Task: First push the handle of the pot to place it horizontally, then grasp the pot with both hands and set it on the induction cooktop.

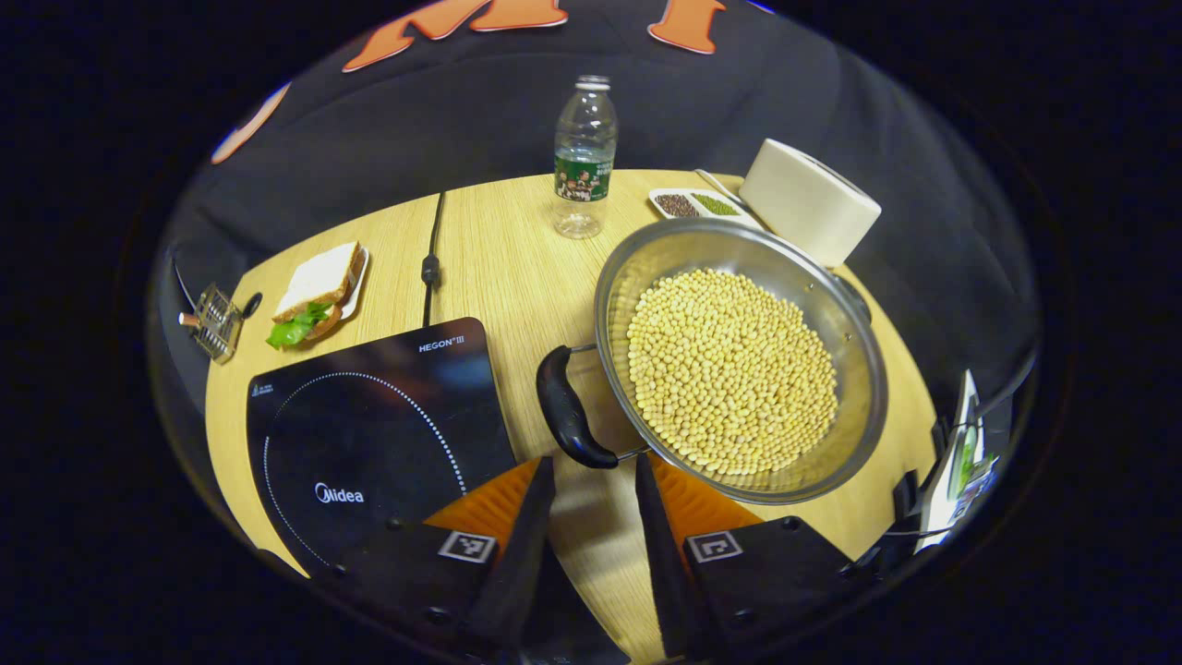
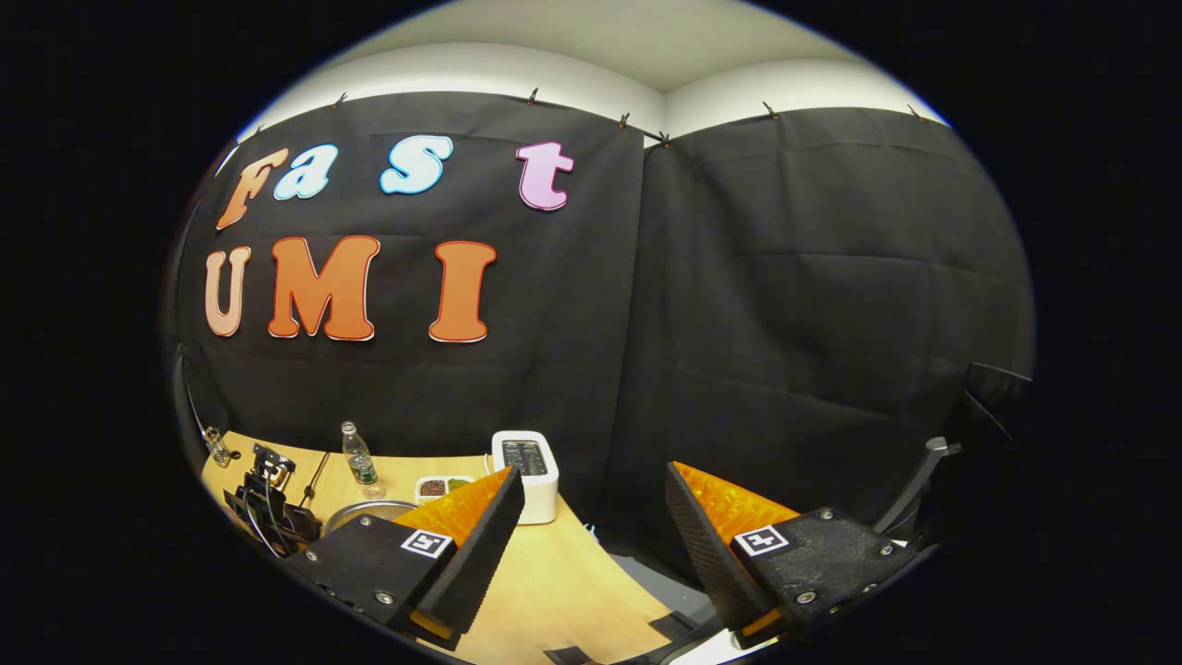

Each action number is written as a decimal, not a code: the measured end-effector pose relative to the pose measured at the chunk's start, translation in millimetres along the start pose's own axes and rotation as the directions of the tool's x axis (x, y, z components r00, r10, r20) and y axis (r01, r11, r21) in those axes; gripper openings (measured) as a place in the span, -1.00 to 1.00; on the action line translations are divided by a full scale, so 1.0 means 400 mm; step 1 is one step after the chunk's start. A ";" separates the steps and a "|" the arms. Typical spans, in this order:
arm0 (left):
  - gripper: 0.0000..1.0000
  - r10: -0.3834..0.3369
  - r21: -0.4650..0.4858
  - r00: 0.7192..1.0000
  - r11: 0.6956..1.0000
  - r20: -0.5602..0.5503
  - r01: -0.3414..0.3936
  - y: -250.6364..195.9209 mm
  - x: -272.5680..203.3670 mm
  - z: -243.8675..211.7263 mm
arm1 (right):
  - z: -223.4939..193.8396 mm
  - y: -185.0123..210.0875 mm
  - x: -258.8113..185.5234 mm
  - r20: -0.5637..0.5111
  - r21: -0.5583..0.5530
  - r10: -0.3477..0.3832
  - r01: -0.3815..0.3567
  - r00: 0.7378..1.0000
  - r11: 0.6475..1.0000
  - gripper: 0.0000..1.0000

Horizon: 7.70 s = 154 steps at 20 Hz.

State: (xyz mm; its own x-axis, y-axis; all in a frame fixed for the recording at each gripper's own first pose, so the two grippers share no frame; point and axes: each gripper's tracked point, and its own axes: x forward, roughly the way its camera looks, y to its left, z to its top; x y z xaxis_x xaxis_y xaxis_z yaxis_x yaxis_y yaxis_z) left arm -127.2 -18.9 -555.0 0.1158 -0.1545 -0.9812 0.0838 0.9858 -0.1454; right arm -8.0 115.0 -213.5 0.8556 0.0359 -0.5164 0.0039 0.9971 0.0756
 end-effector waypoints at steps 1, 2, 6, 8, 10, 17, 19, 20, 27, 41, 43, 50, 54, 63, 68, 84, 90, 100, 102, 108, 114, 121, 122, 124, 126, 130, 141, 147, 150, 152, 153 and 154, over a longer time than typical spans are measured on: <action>0.34 -0.045 -0.039 0.999 0.998 0.020 0.046 -0.005 -0.013 0.023 | -0.005 0.017 0.004 -0.011 0.004 -0.001 0.001 1.000 1.000 0.92; 0.66 -0.075 -0.068 0.996 0.995 0.040 0.077 0.000 -0.028 0.051 | -0.009 0.034 0.005 -0.022 0.009 -0.002 0.002 1.000 1.000 0.91; 0.96 -0.127 -0.088 0.990 0.987 0.060 0.132 0.015 -0.045 0.126 | -0.019 0.082 -0.009 -0.060 0.019 -0.031 0.032 0.998 0.999 0.96; 0.97 -0.122 -0.073 0.993 0.990 0.011 0.122 0.023 -0.014 0.124 | -0.027 0.092 -0.018 -0.076 0.002 -0.053 0.053 0.996 0.999 0.91; 0.96 -0.124 -0.076 0.992 0.990 -0.036 0.121 0.008 0.011 0.110 | -0.023 0.107 -0.027 -0.090 0.000 -0.042 0.042 0.995 0.999 0.92; 0.96 -0.052 -0.157 0.993 0.987 -0.106 0.034 -0.002 0.096 0.073 | -0.013 0.054 0.035 -0.101 -0.006 0.002 -0.003 0.995 1.000 0.92; 0.96 -0.036 -0.140 0.995 0.990 -0.090 0.023 -0.010 0.120 0.077 | -0.038 0.039 0.070 -0.118 0.000 0.021 -0.021 0.993 1.000 0.92; 0.97 -0.020 -0.136 0.996 0.991 -0.089 0.008 -0.016 0.128 0.074 | -0.057 0.036 0.086 -0.130 0.006 0.037 -0.036 0.991 0.999 0.91; 0.97 0.095 -0.132 0.992 0.986 -0.080 -0.105 -0.022 0.160 0.061 | -0.237 0.074 0.235 -0.241 0.064 0.144 -0.132 0.960 0.989 0.91; 0.95 0.167 -0.193 0.986 0.968 0.006 -0.163 -0.013 0.160 0.075 | -0.694 0.474 0.446 -0.558 0.083 0.403 -0.435 0.725 0.897 0.91; 0.97 0.182 -0.192 0.983 0.966 0.018 -0.175 -0.004 0.164 0.074 | -0.717 0.504 0.458 -0.579 0.075 0.412 -0.457 0.704 0.886 0.91; 0.49 0.249 -0.151 0.966 0.960 0.067 -0.237 0.026 0.181 0.087 | -0.810 0.544 0.486 -0.659 0.090 0.393 -0.451 0.641 0.888 0.90; 0.46 0.257 -0.162 0.962 0.957 0.091 -0.240 0.030 0.183 0.092 | -0.846 0.558 0.489 -0.680 0.085 0.378 -0.445 0.628 0.891 0.79; 0.37 0.288 -0.173 0.952 0.948 0.108 -0.267 0.031 0.171 0.098 | -0.870 0.569 0.467 -0.698 0.089 0.354 -0.415 0.622 0.905 0.07; 0.34 0.313 -0.149 0.927 0.946 0.207 -0.286 0.034 0.066 0.148 | -0.789 0.571 0.426 -0.648 0.136 0.399 -0.417 0.648 0.898 0.02; 0.32 0.423 -0.226 0.866 0.901 0.267 -0.370 0.116 -0.246 0.150 | -0.549 0.663 0.257 -0.518 0.176 0.564 -0.565 0.643 0.806 0.02; 0.31 0.381 -0.215 0.878 0.920 0.290 -0.329 0.229 -0.314 0.152 | -0.477 0.760 0.157 -0.484 0.141 0.545 -0.553 0.685 0.821 0.02; 0.34 0.311 -0.177 0.894 0.948 0.321 -0.266 0.436 -0.412 0.178 | -0.412 1.001 -0.009 -0.459 0.114 0.482 -0.488 0.746 0.865 0.02; 0.31 0.309 -0.168 0.894 0.949 0.326 -0.267 0.454 -0.444 0.195 | -0.414 1.041 -0.025 -0.460 0.123 0.475 -0.476 0.750 0.871 0.02; 0.32 0.319 -0.167 0.890 0.946 0.325 -0.278 0.459 -0.467 0.188 | -0.430 1.121 -0.051 -0.468 0.137 0.478 -0.473 0.744 0.870 0.02; 0.32 0.344 -0.173 0.888 0.937 0.305 -0.303 0.455 -0.479 0.190 | -0.496 1.173 -0.033 -0.500 0.142 0.484 -0.483 0.719 0.864 0.02; 0.35 0.343 -0.178 0.909 0.935 0.237 -0.306 0.453 -0.465 0.195 | -0.579 1.199 -0.007 -0.564 0.129 0.468 -0.487 0.681 0.864 0.02; 0.32 0.343 -0.176 0.911 0.935 0.228 -0.308 0.454 -0.461 0.198 | -0.592 1.204 -0.009 -0.573 0.131 0.466 -0.485 0.675 0.865 0.02; 0.32 0.342 -0.170 0.916 0.935 0.211 -0.311 0.452 -0.456 0.198 | -0.620 1.212 -0.004 -0.592 0.134 0.458 -0.480 0.663 0.867 0.02; 0.32 0.339 -0.174 0.921 0.935 0.192 -0.308 0.453 -0.444 0.196 | -0.640 1.220 -0.002 -0.607 0.135 0.451 -0.475 0.654 0.870 -0.06; 0.35 0.334 -0.179 0.929 0.935 0.161 -0.306 0.455 -0.442 0.196 | -0.645 1.232 -0.001 -0.630 0.132 0.438 -0.467 0.642 0.874 0.02; 0.36 0.319 -0.169 0.937 0.940 0.141 -0.295 0.456 -0.445 0.198 | -0.615 1.216 0.001 -0.640 0.150 0.436 -0.454 0.632 0.878 0.03; 0.56 0.365 -0.153 0.921 0.926 0.135 -0.344 0.469 -0.440 0.194 | -0.608 1.194 -0.011 -0.601 0.071 0.394 -0.445 0.695 0.893 0.27; 0.75 0.336 -0.155 0.934 0.936 0.125 -0.316 0.452 -0.439 0.171 | -0.575 1.157 -0.038 -0.570 0.077 0.391 -0.427 0.723 0.901 0.63; 0.82 0.350 -0.178 0.925 0.930 0.148 -0.323 0.466 -0.464 0.176 | -0.533 1.129 -0.046 -0.536 0.109 0.404 -0.414 0.741 0.904 0.73; 0.85 0.366 -0.185 0.915 0.924 0.168 -0.335 0.475 -0.486 0.185 | -0.502 1.113 -0.041 -0.503 0.118 0.405 -0.403 0.764 0.907 0.76; 0.84 0.376 -0.185 0.906 0.921 0.193 -0.343 0.477 -0.510 0.196 | -0.470 1.097 -0.033 -0.469 0.128 0.409 -0.398 0.783 0.908 0.77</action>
State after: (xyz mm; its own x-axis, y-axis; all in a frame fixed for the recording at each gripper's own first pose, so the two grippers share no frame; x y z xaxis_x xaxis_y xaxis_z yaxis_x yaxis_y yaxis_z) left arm -57.4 195.8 -372.7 0.3272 0.2185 -0.9194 -0.1456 0.9729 0.1794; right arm -115.0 564.5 -333.8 0.4288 0.4674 -0.7731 -0.2714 0.8829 0.3833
